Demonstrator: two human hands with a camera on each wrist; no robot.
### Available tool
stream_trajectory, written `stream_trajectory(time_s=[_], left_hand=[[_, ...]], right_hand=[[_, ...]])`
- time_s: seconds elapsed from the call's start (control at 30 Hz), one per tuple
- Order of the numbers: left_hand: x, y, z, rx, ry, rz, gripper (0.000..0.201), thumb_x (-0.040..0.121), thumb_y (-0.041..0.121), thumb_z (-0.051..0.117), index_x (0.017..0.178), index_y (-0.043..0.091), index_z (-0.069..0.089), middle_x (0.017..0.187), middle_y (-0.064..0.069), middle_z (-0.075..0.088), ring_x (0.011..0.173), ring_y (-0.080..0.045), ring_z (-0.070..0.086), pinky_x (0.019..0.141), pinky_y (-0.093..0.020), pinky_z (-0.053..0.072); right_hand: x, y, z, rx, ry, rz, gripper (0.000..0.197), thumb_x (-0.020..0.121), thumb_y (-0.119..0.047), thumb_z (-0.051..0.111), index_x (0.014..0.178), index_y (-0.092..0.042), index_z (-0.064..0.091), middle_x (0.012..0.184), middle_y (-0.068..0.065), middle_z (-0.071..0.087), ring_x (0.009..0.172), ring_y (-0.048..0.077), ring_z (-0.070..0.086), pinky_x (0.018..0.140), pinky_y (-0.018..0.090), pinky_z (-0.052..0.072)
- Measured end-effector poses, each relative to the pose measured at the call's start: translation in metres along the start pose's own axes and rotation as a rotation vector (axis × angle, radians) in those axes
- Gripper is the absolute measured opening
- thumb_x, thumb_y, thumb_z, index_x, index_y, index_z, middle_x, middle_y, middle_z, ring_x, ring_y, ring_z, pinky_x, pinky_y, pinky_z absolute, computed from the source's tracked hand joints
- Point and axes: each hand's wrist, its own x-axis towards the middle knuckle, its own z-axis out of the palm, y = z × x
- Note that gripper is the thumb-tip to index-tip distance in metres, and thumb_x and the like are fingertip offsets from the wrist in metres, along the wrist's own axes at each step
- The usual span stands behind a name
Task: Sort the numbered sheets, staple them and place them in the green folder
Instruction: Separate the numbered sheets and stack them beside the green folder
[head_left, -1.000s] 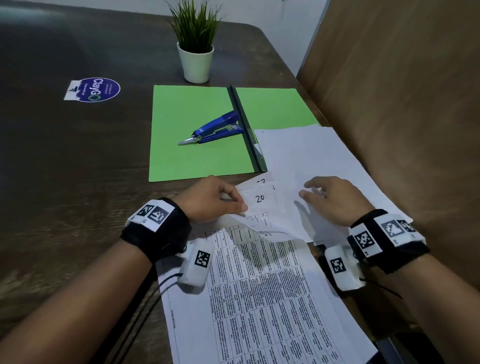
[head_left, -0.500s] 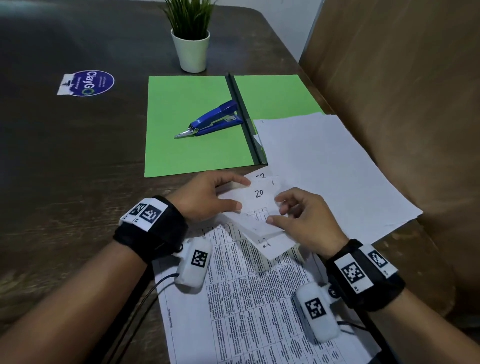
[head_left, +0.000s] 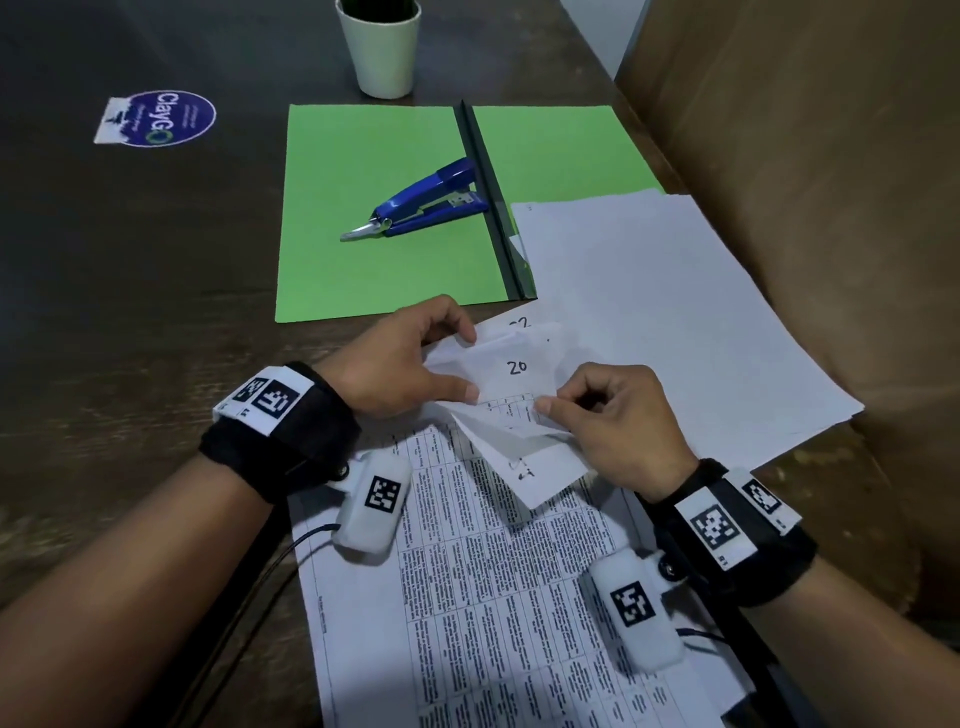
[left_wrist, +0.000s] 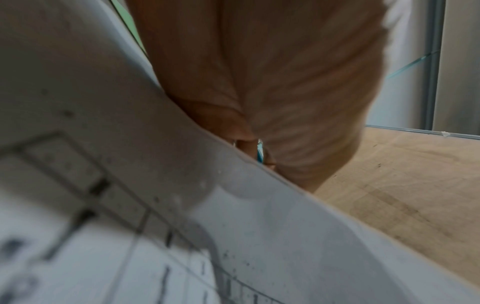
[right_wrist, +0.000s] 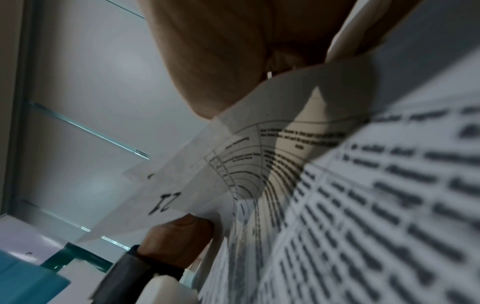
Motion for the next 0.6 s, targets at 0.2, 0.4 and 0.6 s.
stream_trajectory(time_s=[0.2, 0.4, 0.6], left_hand=[[0.0, 0.0008, 0.0, 0.022, 0.011, 0.022, 0.037, 0.073, 0.025, 0.089, 0.096, 0.033, 0.06, 0.107, -0.003, 0.071, 0.1, -0.032, 0.067, 0.092, -0.055, 0.054], [0.0011, 0.0, -0.0006, 0.014, 0.015, 0.005, 0.036, 0.075, 0.021, 0.088, 0.098, 0.032, 0.063, 0.107, -0.001, 0.071, 0.101, -0.031, 0.067, 0.093, -0.053, 0.055], [0.0008, -0.0001, 0.0001, 0.01, 0.023, 0.019, 0.037, 0.076, 0.015, 0.087, 0.103, 0.026, 0.064, 0.106, -0.001, 0.073, 0.1, -0.028, 0.068, 0.092, -0.052, 0.055]], right_hand=[[0.0021, 0.0021, -0.0012, -0.075, -0.052, 0.009, 0.024, 0.087, -0.013, 0.075, 0.064, -0.007, 0.068, 0.058, -0.003, 0.059, 0.056, 0.008, 0.049, 0.06, 0.029, 0.045], [0.0016, -0.0018, 0.0001, -0.032, -0.057, 0.031, 0.024, 0.085, -0.01, 0.076, 0.063, -0.011, 0.067, 0.06, -0.006, 0.059, 0.057, 0.007, 0.05, 0.059, 0.023, 0.043], [-0.0013, -0.007, 0.0018, 0.049, -0.081, 0.004, 0.023, 0.087, -0.012, 0.075, 0.065, -0.015, 0.072, 0.061, -0.006, 0.063, 0.058, 0.007, 0.052, 0.06, 0.025, 0.044]])
